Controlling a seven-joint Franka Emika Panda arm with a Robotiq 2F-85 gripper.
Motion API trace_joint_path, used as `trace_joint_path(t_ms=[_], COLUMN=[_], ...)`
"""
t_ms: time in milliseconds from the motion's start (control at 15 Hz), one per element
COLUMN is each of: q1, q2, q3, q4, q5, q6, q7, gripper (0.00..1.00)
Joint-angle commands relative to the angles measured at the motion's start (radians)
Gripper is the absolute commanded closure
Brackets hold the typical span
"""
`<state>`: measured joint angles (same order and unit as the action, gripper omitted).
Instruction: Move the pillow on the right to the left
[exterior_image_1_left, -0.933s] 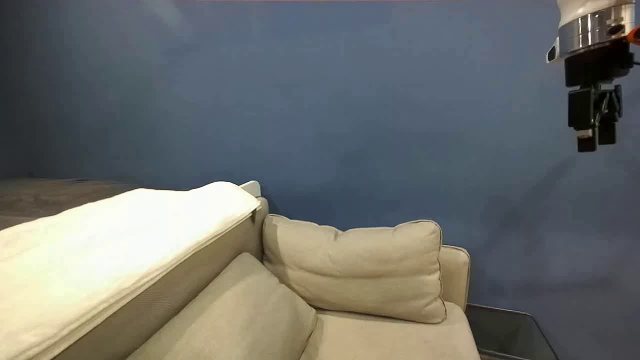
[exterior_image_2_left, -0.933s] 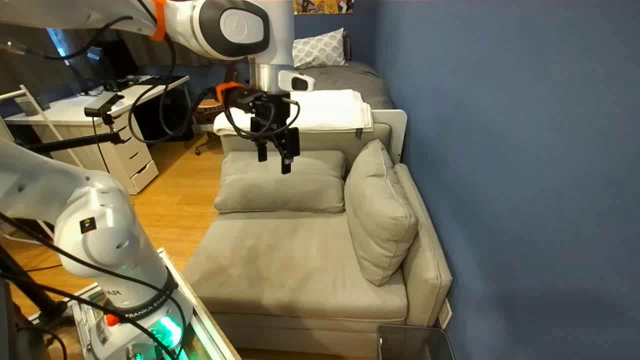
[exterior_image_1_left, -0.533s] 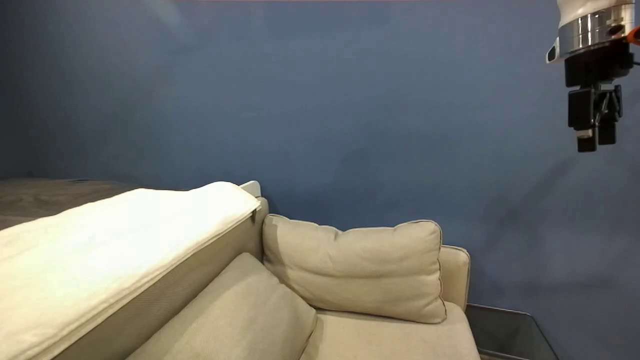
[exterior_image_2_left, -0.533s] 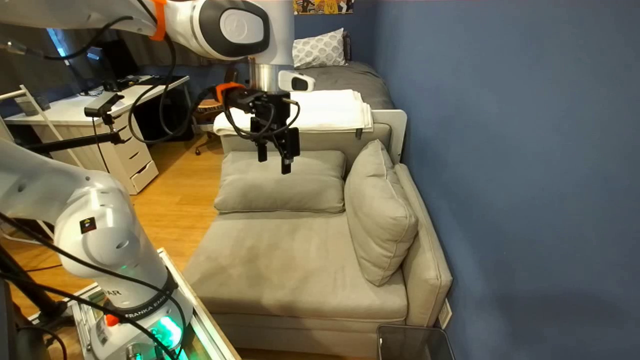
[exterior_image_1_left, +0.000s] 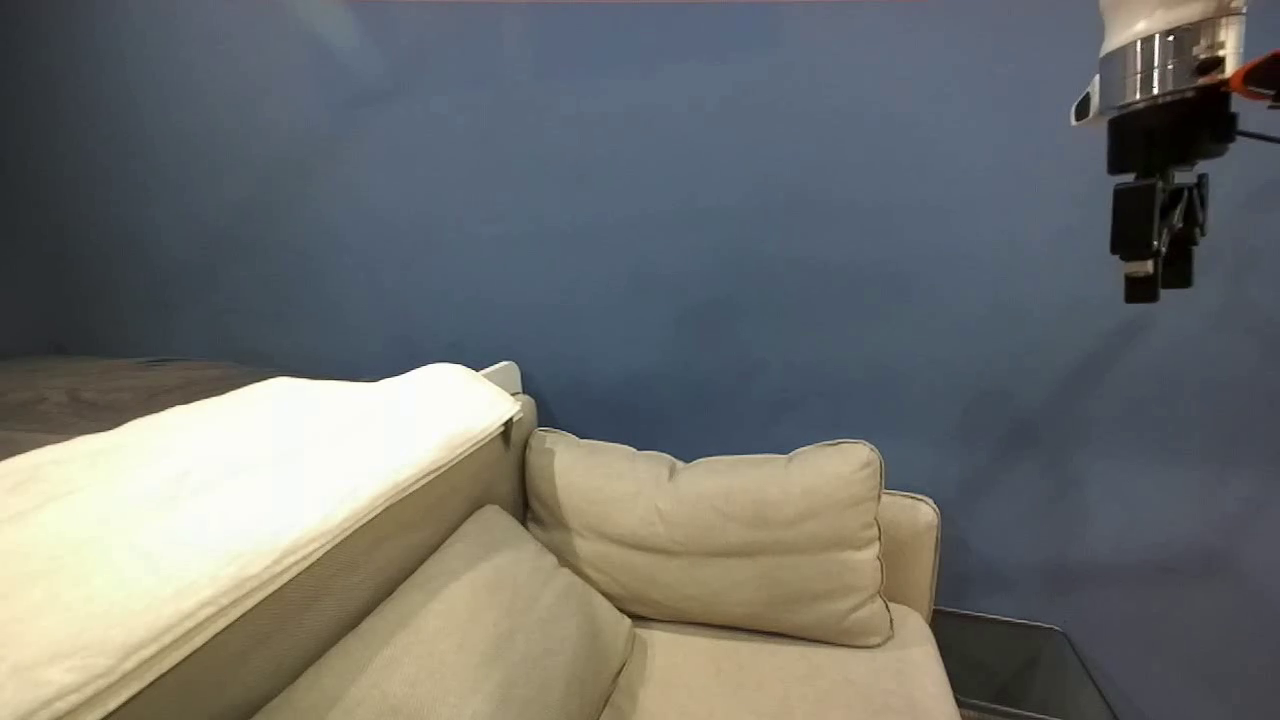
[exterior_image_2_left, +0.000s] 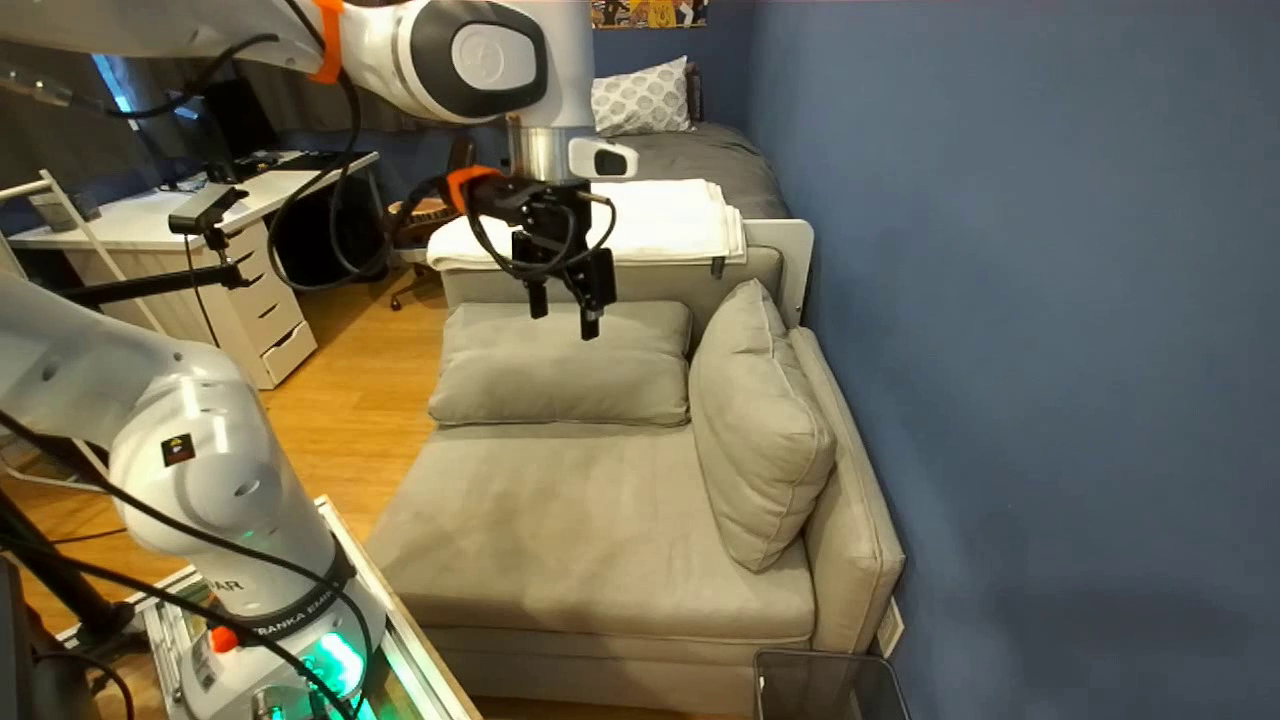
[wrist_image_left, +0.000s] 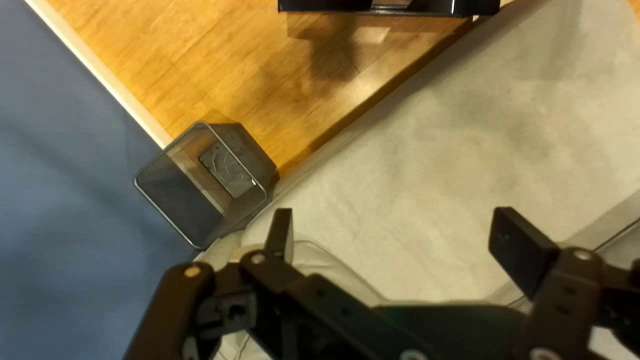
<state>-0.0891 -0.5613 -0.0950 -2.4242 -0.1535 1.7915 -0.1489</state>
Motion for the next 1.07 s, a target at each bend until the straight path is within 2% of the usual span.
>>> trace_joint_path(t_ms=[0, 200, 467, 667, 1000], q1=[0.039, 0.048, 0.03, -0.003, -0.082], q2=[0.156, 0.318, 0.517, 0.654, 0.841], q3=[-0.053, -0.111, -0.137, -0.119, -0.051], q4=[0.094, 0.173, 0.282, 0.359, 0.471], q5=[0.001, 0.036, 0.11, 0.2, 0.307], q6=[0.14, 0.288, 0.406, 0.466, 0.564], q7=[-0.152, -0.308, -0.448, -0.528, -0.714], gripper=[0.0, 0.0, 0.0, 0.0, 0.0])
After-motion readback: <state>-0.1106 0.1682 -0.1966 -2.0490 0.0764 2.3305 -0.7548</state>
